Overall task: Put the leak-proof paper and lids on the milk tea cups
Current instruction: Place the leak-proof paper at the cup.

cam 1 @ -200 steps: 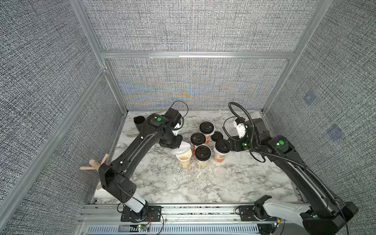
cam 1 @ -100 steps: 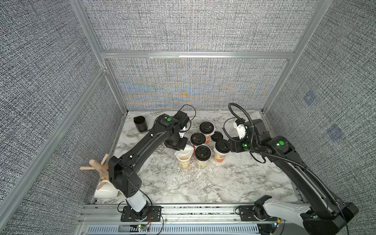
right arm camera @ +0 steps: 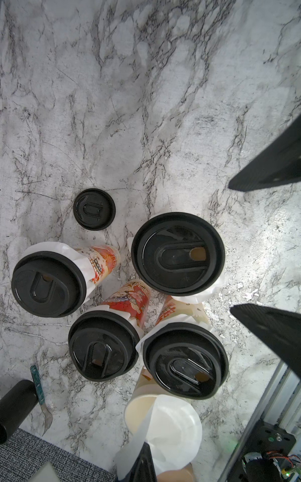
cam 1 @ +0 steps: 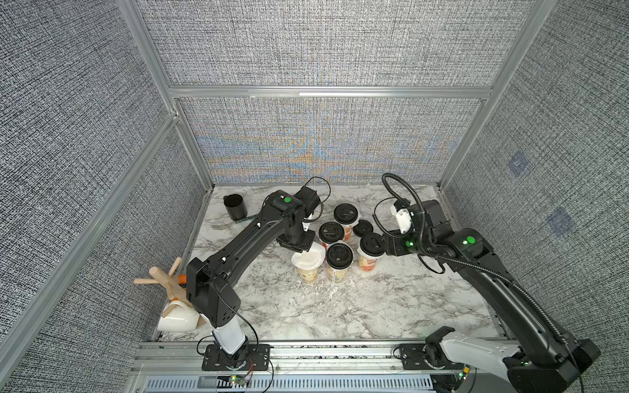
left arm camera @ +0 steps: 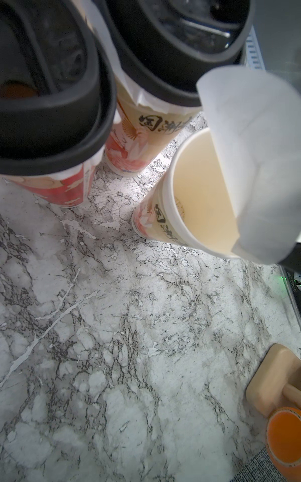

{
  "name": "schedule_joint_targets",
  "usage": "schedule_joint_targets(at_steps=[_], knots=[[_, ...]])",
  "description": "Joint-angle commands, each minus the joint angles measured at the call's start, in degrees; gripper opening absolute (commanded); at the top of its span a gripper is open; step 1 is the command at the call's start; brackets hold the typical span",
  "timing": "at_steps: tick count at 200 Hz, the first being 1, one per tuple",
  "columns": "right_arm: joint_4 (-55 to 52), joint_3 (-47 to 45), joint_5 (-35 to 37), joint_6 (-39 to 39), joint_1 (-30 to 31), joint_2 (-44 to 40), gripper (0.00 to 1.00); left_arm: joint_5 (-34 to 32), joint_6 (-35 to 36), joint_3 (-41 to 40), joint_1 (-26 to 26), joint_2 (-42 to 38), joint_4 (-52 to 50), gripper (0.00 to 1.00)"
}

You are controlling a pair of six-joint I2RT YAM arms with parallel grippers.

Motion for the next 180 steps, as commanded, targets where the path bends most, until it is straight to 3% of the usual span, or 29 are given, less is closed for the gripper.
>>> schedule_joint_targets(at_steps=[1,180], knots=[[0.79,0.05,0.06,0.00,0.03,-0.04,0.71,0.04,0.11,-0.11,-0.10,-0.01,-0.98,0.18],[0.63,-0.19,-0.40,0.17,-0.01,-0.85,0.71,-3.57,-0.55,1.92,-0.25,-1.71,-4.70,0.24]])
